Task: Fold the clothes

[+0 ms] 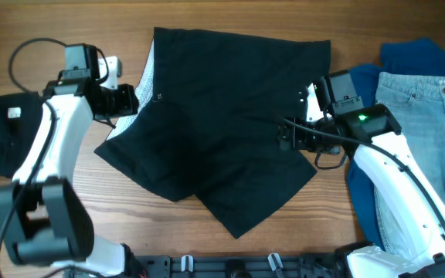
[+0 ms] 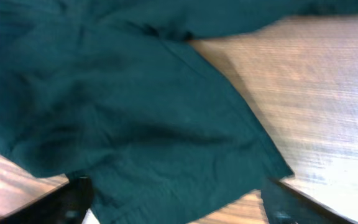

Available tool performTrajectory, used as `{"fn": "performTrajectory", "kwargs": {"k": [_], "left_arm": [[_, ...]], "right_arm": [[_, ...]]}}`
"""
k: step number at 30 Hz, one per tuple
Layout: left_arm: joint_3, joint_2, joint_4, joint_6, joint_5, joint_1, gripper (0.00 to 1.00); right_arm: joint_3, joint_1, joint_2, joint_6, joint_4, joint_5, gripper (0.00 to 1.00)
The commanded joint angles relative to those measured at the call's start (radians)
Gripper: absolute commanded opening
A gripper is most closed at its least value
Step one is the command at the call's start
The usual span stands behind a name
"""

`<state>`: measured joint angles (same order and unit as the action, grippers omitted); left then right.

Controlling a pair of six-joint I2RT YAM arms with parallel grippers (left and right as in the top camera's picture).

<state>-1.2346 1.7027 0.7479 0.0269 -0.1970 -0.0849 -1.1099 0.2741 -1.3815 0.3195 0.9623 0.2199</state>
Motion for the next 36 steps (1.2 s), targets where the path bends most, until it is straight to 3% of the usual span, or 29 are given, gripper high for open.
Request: {"fn": "performTrajectory", "kwargs": {"k": [1,7,16,18,22,24,30,32,36], "left_arm": [[0.012,0.029,0.022,0.046,-0.133,0.005,0.55],[0.011,-0.078,0.023,0.044,-0.132,0.005,0.63],[0.011,-0.088,0.025,0.045,-0.132,0.005,0.64],[0.011,-0.088,0.025,0.044,-0.132,0.005,0.65],[0.011,-0.088,0.027,0.044,-0.132,0.005,0.66],[0.011,-0.088,0.023,0.045,-0.131,0.005,0.67],[0.011,-0.079,0.005,0.044,-0.051,0.005,0.82],[0.011,-0.047,-0.037,0.045,-0.045,0.005,0.81],[0.011,0.078,-0.068,0.051,-0.07,0.011,0.63]], "right_arm": [[-0.009,0.001,-0.013,-0.045,-0.044,0.048,0.99],[-0.009,0.001,-0.013,-0.029,-0.057,0.048,1.0],[-0.009,0.001,-0.014,-0.028,-0.045,0.051,1.0],[-0.009,0.001,-0.014,0.086,-0.043,0.074,1.0],[-0.009,0.002,-0.016,0.124,0.017,0.035,1.0],[-0.009,0.001,-0.016,0.128,-0.033,0.022,1.0],[-0.031,0.002,-0.01,0.084,-0.055,0.026,1.0],[-0.072,0.002,0.0,0.068,-0.047,0.024,1.0],[-0.151,0.002,0.03,0.047,-0.023,0.024,1.0]]}}
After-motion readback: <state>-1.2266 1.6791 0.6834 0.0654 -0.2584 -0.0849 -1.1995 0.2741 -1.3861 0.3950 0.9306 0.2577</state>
